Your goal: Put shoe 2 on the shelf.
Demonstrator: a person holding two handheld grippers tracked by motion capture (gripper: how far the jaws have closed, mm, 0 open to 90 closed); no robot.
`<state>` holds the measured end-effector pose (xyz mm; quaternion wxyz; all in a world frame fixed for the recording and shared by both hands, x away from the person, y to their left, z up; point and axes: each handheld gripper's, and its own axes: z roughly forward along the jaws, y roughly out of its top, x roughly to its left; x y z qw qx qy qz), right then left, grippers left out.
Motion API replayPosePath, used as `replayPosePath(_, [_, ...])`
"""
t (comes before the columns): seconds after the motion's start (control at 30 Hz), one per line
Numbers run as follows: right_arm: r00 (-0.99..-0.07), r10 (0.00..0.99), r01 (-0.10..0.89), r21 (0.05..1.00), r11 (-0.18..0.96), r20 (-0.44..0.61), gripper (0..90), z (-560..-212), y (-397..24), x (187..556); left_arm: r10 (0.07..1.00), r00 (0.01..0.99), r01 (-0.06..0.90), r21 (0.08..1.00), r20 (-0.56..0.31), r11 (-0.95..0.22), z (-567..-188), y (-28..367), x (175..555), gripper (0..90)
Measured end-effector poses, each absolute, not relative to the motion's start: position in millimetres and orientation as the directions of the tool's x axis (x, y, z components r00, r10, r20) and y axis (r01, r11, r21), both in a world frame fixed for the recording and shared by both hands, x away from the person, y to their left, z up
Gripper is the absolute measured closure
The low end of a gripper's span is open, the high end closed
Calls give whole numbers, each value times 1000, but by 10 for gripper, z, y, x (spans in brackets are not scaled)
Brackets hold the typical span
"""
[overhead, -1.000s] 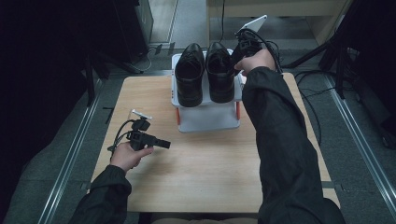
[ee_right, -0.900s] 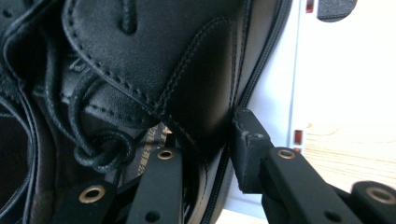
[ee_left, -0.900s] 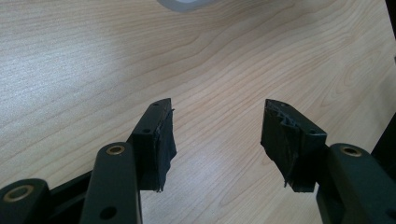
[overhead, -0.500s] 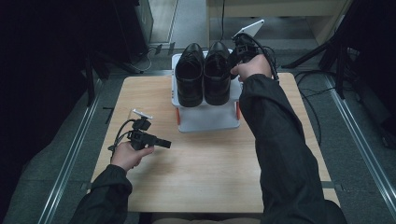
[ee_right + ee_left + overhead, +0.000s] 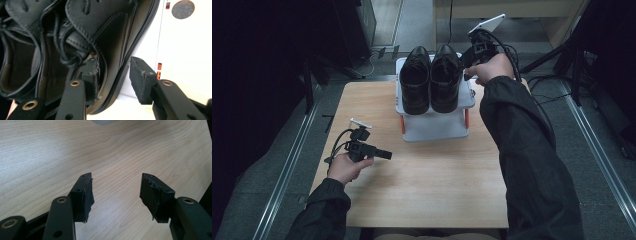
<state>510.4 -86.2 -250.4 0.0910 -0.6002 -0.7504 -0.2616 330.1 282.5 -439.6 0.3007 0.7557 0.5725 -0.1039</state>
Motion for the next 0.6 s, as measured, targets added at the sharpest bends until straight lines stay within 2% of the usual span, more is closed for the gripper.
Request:
replayPosePath(0.33, [-287, 833, 940, 305, 150, 474, 608, -2364, -1131, 4962, 805, 321, 929, 331, -499, -165, -4406, 2812, 3304, 431])
replayPosePath(0.6, [-289, 822, 937, 322, 137, 491, 609, -2549, -1408, 4851, 808, 316, 929, 334, -496, -158, -4411, 2793, 3310, 431])
